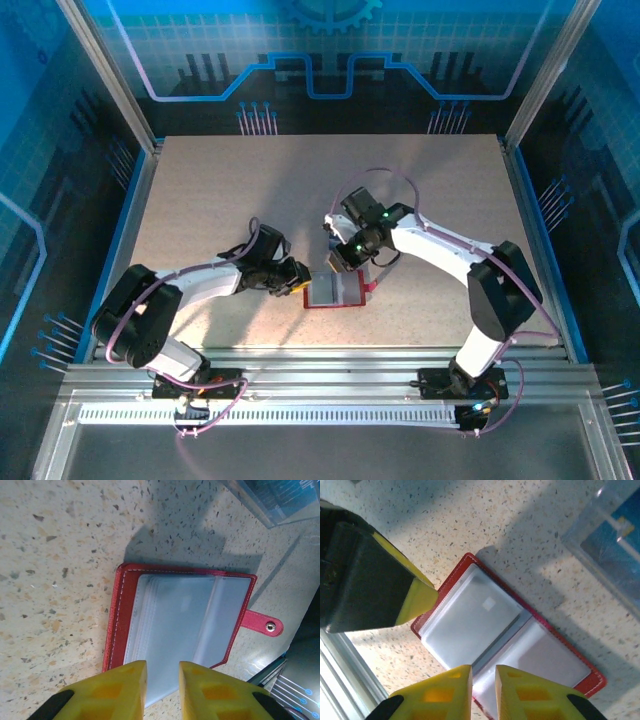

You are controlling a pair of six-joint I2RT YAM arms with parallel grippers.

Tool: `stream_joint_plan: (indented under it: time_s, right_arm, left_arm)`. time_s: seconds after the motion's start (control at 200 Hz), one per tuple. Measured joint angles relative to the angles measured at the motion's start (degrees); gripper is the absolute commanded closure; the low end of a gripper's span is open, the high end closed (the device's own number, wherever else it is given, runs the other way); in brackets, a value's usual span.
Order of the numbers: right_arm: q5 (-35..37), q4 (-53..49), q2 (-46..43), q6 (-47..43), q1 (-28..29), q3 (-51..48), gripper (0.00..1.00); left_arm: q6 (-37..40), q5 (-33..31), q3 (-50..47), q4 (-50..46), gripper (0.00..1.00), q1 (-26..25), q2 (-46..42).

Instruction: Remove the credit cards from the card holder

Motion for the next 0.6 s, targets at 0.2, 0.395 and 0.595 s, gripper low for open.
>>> stream_joint_plan:
  time_s: [0.2, 0.395, 0.595]
  right_arm:
    - [-3.45, 8.02, -2.23, 12.61, 0.07, -6.64, 0.85]
    - [-6.21, 13.68, -2.58, 21.99, 0.09, -10.38, 0.86]
    - [-8.81, 16.09, -2.03, 26.86, 0.09, -10.38, 0.86]
  left_arm:
    - [0.00, -0.13, 0.00, -0.35, 0.86, -0.55, 0.17]
    - [0.02, -0.28, 0.00, -0.46, 0.90, -0.55, 0.76]
    - [0.20, -0.94, 0.00, -0.98, 0.92, -0.55, 1.66]
